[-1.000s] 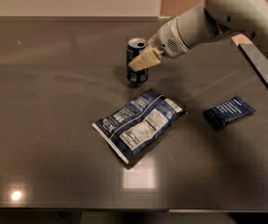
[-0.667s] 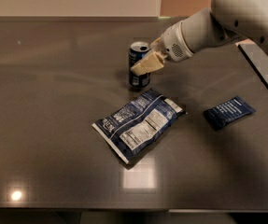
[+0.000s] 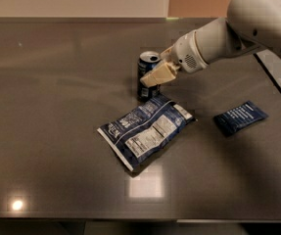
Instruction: Move pepsi can near blue chip bag
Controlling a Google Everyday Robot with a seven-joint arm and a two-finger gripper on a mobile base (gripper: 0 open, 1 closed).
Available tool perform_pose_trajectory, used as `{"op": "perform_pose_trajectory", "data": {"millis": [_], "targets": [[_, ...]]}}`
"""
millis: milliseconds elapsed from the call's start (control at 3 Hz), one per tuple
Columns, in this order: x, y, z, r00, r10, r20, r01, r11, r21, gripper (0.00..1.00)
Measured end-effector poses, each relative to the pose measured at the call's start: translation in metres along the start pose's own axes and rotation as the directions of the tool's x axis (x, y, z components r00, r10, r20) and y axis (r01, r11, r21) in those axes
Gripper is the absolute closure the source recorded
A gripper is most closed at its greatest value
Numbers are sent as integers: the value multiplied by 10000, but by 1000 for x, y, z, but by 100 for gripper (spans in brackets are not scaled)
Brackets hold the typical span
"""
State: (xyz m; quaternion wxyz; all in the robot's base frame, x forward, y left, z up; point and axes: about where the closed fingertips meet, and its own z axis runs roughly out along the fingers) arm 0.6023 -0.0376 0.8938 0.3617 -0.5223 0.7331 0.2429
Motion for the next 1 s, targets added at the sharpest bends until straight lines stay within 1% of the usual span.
{"op": "perform_pose_trajectory", "data": {"millis": [333,667,1000], "targets": [[4,4,4,10000,-52,-24,52,10000,-70,13],[8,4,6,9999,-47,-115,48,10000,80,0],[8,4,6,9999,-47,-121,48,10000,87,0]]}}
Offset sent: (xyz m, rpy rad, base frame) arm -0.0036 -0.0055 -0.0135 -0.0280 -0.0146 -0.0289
